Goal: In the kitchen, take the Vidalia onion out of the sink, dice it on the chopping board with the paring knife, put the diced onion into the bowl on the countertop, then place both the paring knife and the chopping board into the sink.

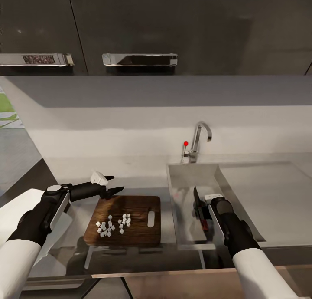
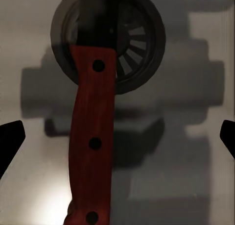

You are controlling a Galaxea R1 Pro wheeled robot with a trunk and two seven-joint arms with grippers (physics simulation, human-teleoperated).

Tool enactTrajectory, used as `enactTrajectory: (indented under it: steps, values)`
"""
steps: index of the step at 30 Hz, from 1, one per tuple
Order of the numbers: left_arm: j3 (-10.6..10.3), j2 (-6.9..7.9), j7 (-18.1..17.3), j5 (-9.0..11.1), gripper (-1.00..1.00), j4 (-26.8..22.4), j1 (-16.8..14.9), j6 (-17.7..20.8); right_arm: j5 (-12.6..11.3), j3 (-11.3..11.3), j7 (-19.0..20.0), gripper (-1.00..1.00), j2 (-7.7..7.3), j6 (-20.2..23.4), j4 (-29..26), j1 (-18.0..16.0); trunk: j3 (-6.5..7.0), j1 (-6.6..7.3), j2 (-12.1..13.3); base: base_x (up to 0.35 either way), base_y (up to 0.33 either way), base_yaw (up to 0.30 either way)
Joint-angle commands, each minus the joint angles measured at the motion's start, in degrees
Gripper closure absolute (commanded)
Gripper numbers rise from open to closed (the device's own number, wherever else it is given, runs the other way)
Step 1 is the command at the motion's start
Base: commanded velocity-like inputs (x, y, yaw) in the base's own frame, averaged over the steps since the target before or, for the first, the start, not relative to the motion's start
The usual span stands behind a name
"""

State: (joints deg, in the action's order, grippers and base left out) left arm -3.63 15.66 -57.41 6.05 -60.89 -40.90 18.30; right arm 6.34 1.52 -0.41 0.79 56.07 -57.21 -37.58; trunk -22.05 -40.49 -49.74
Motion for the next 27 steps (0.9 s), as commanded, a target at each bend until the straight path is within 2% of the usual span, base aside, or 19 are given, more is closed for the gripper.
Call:
enactTrajectory:
  steps: [1,9,13,19,23,27]
  values:
    - [-0.1,0.07,0.0,0.5,-1.0,0.0,-0.1,0.6,0.3,0.1,0.0,-1.0,0.01,0.3,-0.1,0.0,0.01,-0.01,-0.1,0.0,0.0,0.0]
    - [-0.1,0.07,0.0,0.5,-1.0,0.0,-0.1,0.6,0.2,0.0,0.0,-1.0,0.01,0.3,-0.9,0.0,0.73,-0.01,-0.1,0.0,0.0,0.0]
    - [-0.1,0.07,0.0,0.5,-1.0,0.0,-0.1,0.6,0.2,0.0,0.1,-1.0,0.01,0.4,-3.8,0.0,1.1,-0.01,-0.1,0.0,0.0,0.0]
    - [-0.1,0.07,0.0,0.5,-1.0,0.1,0.0,0.6,0.2,-0.1,0.1,-1.0,0.0,0.3,-5.2,0.0,1.65,-0.01,-0.1,0.0,0.0,0.0]
    - [-0.1,0.07,0.0,0.5,-1.0,0.1,-0.1,0.6,0.2,0.0,0.1,-1.0,0.0,0.3,-11.1,0.0,2.02,-0.01,-0.1,0.0,0.058,-0.001]
    - [-0.1,0.07,0.0,0.5,-1.0,0.1,-0.1,0.6,0.2,0.1,0.1,-1.0,0.01,0.3,-13.6,0.0,2.39,-0.01,-0.1,0.0,0.145,-0.046]
